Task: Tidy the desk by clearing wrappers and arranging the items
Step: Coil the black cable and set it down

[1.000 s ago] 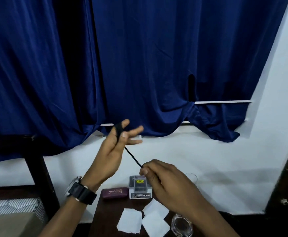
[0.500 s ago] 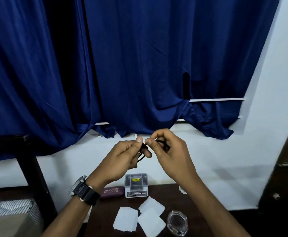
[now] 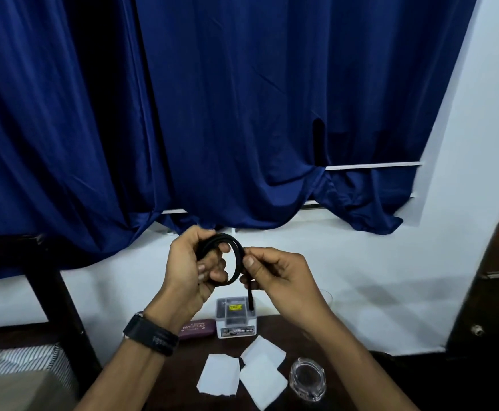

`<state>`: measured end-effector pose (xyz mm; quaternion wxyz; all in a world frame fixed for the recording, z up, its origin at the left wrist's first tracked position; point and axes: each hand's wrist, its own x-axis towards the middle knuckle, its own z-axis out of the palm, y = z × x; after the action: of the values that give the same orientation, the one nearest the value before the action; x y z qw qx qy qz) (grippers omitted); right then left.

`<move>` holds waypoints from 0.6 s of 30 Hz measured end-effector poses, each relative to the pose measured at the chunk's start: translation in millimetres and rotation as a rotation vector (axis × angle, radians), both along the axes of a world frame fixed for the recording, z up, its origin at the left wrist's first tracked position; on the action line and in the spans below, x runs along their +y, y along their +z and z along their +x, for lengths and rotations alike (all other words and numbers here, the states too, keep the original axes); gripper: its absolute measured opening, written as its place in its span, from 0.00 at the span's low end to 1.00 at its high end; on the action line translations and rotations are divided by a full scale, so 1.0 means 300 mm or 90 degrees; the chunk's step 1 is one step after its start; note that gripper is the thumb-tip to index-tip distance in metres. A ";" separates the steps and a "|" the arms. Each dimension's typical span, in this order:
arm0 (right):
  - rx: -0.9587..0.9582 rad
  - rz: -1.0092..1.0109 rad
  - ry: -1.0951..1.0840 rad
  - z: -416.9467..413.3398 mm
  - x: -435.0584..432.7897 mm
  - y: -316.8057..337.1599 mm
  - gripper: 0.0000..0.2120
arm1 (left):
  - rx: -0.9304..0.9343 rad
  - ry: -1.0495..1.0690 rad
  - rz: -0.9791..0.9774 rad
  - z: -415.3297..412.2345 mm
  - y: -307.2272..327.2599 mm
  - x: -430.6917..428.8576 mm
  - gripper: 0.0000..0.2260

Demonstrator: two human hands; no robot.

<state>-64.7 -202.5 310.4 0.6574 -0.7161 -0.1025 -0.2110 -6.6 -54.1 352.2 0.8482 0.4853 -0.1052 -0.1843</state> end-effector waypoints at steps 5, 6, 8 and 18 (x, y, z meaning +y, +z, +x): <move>0.083 0.062 0.014 -0.006 0.007 -0.002 0.17 | 0.027 0.068 0.029 0.000 -0.006 -0.020 0.16; 0.099 0.053 0.003 -0.007 0.005 -0.006 0.17 | 0.025 0.067 0.048 -0.001 -0.010 -0.023 0.16; 0.126 -0.004 -0.040 -0.011 -0.012 -0.020 0.12 | 0.014 0.069 0.085 -0.003 -0.020 -0.025 0.15; 0.116 -0.060 -0.162 -0.011 -0.054 -0.010 0.07 | 0.082 -0.051 0.082 -0.021 -0.033 -0.034 0.24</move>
<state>-67.9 -218.7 307.5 0.5976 -0.7696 0.0391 -0.2214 -13.0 -64.3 342.2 0.8122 0.5215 -0.0577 -0.2550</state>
